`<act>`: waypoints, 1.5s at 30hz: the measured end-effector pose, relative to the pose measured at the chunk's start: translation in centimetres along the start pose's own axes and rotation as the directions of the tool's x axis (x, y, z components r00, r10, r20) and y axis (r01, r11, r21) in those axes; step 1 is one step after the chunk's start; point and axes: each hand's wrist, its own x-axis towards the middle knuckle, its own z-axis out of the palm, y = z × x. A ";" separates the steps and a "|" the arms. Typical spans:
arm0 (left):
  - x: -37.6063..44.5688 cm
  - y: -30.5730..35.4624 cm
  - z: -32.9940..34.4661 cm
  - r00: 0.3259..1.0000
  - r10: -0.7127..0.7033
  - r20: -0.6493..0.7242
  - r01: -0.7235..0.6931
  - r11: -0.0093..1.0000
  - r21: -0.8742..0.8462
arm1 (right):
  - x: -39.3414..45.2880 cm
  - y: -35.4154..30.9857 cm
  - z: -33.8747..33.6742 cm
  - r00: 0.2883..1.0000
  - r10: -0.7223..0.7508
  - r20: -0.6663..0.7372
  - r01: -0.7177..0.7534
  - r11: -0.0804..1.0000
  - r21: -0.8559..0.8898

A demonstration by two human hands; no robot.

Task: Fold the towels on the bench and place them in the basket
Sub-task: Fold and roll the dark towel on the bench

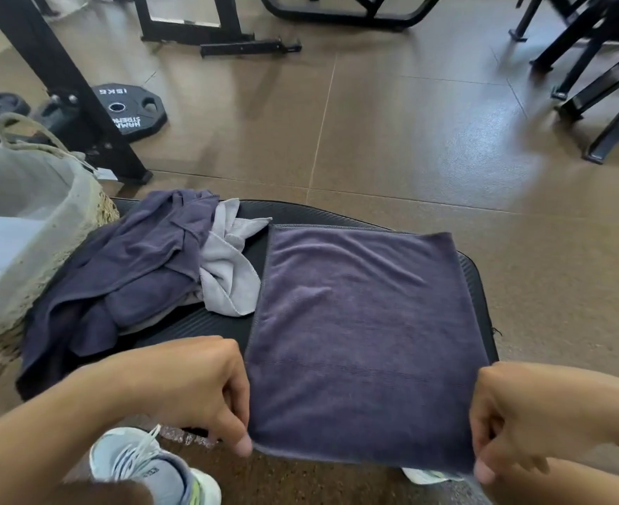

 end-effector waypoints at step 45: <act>15.2 2.0 -2.9 0.738 0.080 -0.670 0.119 0.962 0.246 | 12.8 2.6 -4.9 0.621 0.215 -0.754 -0.173 0.976 0.135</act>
